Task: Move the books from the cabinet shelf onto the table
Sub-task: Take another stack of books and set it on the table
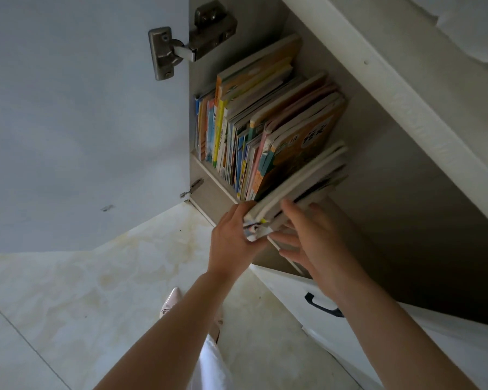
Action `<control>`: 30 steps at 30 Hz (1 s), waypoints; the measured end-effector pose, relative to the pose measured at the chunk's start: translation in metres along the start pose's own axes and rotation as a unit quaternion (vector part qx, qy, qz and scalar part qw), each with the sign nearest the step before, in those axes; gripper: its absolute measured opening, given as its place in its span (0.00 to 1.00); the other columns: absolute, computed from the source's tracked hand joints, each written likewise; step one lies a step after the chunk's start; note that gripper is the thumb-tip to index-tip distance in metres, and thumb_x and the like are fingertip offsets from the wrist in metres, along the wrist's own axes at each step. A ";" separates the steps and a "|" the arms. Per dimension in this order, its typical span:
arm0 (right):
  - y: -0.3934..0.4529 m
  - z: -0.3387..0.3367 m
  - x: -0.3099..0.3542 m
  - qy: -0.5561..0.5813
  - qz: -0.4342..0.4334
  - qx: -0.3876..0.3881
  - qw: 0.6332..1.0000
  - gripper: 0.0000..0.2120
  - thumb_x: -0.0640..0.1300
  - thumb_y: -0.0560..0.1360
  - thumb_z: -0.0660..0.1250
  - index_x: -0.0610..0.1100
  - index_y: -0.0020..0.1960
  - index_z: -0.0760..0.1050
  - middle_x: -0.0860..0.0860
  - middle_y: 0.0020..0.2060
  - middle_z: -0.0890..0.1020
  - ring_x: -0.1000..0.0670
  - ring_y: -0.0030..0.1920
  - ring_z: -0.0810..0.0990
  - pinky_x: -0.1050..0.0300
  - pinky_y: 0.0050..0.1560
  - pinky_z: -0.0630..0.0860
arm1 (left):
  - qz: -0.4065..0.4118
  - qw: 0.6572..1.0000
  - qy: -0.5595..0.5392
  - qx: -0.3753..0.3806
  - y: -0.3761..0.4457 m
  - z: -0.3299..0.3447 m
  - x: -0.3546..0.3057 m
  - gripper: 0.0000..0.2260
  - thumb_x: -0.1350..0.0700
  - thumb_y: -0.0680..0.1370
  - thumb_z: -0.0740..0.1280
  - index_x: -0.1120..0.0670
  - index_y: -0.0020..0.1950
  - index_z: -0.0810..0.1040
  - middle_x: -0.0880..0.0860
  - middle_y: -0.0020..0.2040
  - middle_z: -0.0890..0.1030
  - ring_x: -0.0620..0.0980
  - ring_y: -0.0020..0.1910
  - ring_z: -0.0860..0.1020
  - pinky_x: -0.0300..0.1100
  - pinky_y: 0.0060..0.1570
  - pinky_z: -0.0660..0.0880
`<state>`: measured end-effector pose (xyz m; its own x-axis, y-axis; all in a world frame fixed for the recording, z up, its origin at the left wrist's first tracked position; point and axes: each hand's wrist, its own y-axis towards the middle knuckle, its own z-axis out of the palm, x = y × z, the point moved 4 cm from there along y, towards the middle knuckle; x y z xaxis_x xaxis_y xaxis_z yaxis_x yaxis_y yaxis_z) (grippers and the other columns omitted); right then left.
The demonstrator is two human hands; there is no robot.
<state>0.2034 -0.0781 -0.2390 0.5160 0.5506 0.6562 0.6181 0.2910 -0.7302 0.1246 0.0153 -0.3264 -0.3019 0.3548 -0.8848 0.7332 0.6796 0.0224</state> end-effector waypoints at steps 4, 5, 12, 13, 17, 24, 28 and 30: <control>0.021 -0.026 -0.007 -0.048 -0.053 -0.037 0.997 0.15 0.45 0.78 0.65 0.49 0.63 0.68 0.47 0.58 0.79 0.51 0.53 0.82 0.57 0.47 0.80 | -0.046 0.999 -0.001 0.016 0.006 -0.009 0.004 0.21 0.56 0.66 0.78 0.60 0.56 0.79 0.48 0.45 0.81 0.43 0.42 0.74 0.24 0.40 0.68; 0.027 -0.033 -0.009 -0.068 -0.065 -0.055 0.994 0.14 0.41 0.77 0.66 0.53 0.59 0.68 0.46 0.59 0.78 0.50 0.55 0.81 0.58 0.48 0.80 | -0.056 0.998 -0.003 0.019 0.005 -0.011 0.006 0.20 0.57 0.66 0.79 0.62 0.54 0.79 0.44 0.42 0.78 0.42 0.39 0.73 0.23 0.37 0.67; 0.060 -0.046 -0.008 -0.102 -0.105 -0.082 0.986 0.42 0.30 0.68 0.74 0.49 0.73 0.57 0.53 0.61 0.70 0.55 0.60 0.68 0.65 0.56 0.71 | -0.070 0.995 -0.059 0.039 -0.001 -0.018 0.021 0.24 0.61 0.65 0.78 0.56 0.61 0.79 0.37 0.50 0.78 0.31 0.48 0.76 0.20 0.47 0.69; 0.065 -0.046 -0.009 -0.099 -0.112 -0.084 0.985 0.43 0.30 0.67 0.74 0.49 0.73 0.56 0.53 0.62 0.69 0.54 0.62 0.68 0.64 0.58 0.69 | -0.068 0.995 -0.065 0.044 -0.001 -0.019 0.021 0.25 0.61 0.65 0.78 0.55 0.61 0.79 0.35 0.50 0.77 0.30 0.48 0.76 0.20 0.48 0.69; 0.082 -0.046 -0.009 -0.087 -0.126 -0.081 0.985 0.41 0.27 0.65 0.74 0.52 0.68 0.58 0.54 0.65 0.69 0.55 0.65 0.68 0.57 0.64 0.66 | -0.086 0.992 -0.065 0.063 0.005 -0.022 0.030 0.25 0.56 0.65 0.78 0.56 0.60 0.79 0.40 0.51 0.80 0.39 0.48 0.79 0.23 0.46 0.72; 0.099 -0.045 -0.009 -0.149 -0.207 -0.092 0.962 0.42 0.31 0.59 0.80 0.50 0.66 0.63 0.50 0.63 0.74 0.49 0.66 0.72 0.56 0.62 0.72 | -0.097 0.992 -0.035 0.072 0.012 -0.029 0.049 0.26 0.46 0.63 0.78 0.59 0.55 0.81 0.57 0.48 0.84 0.55 0.45 0.82 0.48 0.45 0.81; 0.090 -0.043 -0.016 -0.174 -0.264 -0.111 0.942 0.38 0.35 0.57 0.82 0.46 0.63 0.69 0.52 0.57 0.78 0.52 0.59 0.77 0.55 0.59 0.77 | -0.114 0.989 -0.069 0.061 0.007 -0.038 0.062 0.32 0.42 0.62 0.73 0.57 0.62 0.78 0.53 0.50 0.84 0.54 0.47 0.82 0.51 0.47 0.82; 0.086 -0.043 -0.023 -0.169 -0.280 -0.109 0.939 0.35 0.36 0.58 0.82 0.46 0.61 0.71 0.51 0.55 0.80 0.52 0.58 0.79 0.51 0.57 0.79 | -0.118 0.987 -0.090 0.066 0.006 -0.041 0.066 0.32 0.47 0.63 0.76 0.56 0.65 0.76 0.50 0.55 0.82 0.50 0.53 0.81 0.50 0.52 0.81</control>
<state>0.2698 -0.0990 -0.3084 -0.1213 0.5870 0.8005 0.8614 0.4629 -0.2090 0.0843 0.0691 -0.3658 -0.3700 0.0692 -0.9265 0.7314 0.6366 -0.2445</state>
